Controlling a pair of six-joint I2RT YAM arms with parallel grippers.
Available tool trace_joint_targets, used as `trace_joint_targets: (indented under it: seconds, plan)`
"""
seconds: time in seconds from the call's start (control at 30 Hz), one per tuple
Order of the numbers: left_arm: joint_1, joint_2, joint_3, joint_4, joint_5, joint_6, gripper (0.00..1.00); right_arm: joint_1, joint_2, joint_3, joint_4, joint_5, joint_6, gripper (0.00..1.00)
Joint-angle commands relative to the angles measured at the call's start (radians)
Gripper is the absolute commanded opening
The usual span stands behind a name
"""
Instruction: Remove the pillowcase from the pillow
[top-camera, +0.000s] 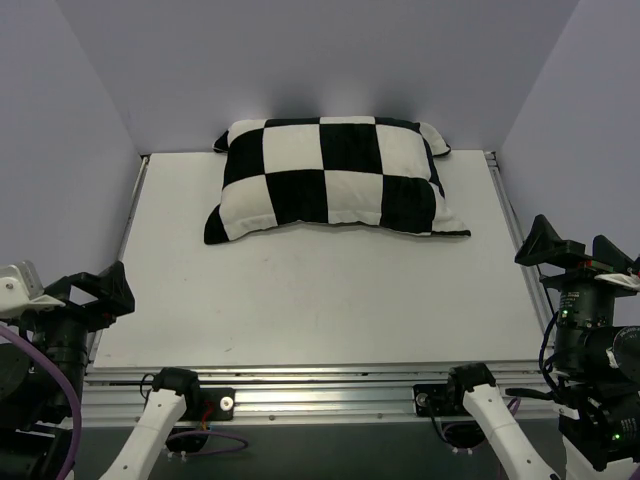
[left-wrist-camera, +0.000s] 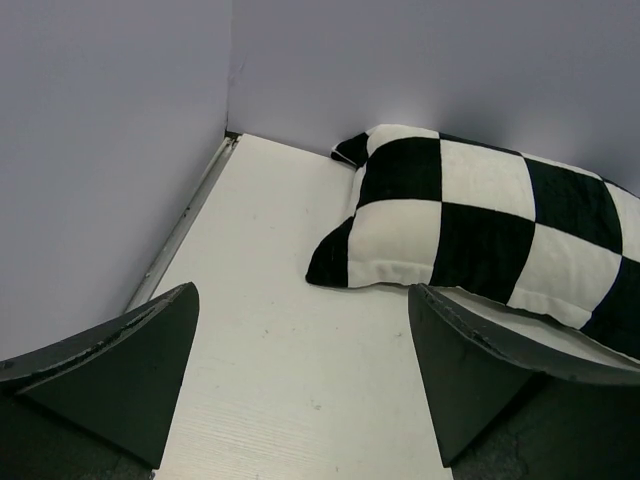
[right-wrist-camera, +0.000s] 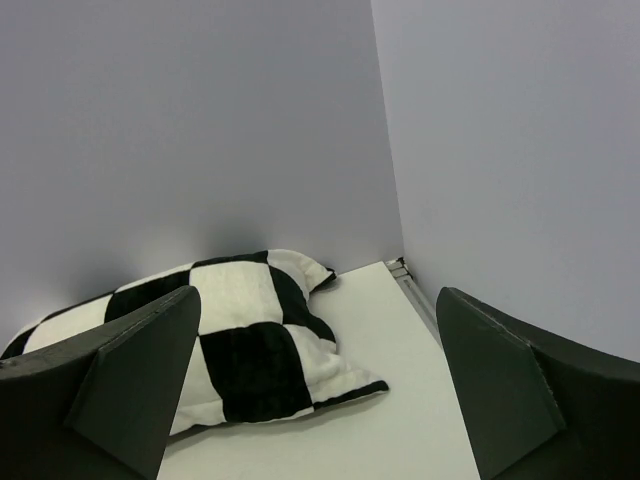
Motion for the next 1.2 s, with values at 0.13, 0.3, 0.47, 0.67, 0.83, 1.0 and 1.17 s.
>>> trace_joint_targets:
  seconds: [0.13,0.3,0.47,0.67,0.83,1.0,1.17]
  plan:
    - [-0.001,-0.002,-0.023,0.027,0.018,-0.017,0.94,0.005,-0.003,-0.021,0.055,-0.009,-0.017,1.00]
    - [-0.003,0.004,-0.058,0.044,0.033,-0.020,0.94,0.005,0.028,-0.052,0.052,-0.080,0.015,1.00]
    - [-0.001,0.013,-0.124,0.073,0.068,-0.039,0.94,0.005,0.179,-0.061,0.000,-0.155,0.104,1.00]
    - [-0.001,0.045,-0.287,0.165,0.139,-0.069,0.94,0.005,0.411,-0.123,0.032,-0.210,0.225,1.00]
    - [-0.001,0.125,-0.445,0.321,0.193,-0.068,0.94,0.005,0.623,-0.146,0.167,-0.270,0.350,1.00]
    - [-0.001,0.194,-0.607,0.447,0.206,-0.068,0.94,-0.016,0.867,-0.146,0.290,-0.284,0.269,1.00]
    - [0.039,0.259,-0.638,0.469,0.277,-0.062,0.94,-0.087,1.071,-0.127,0.409,-0.350,0.169,1.00]
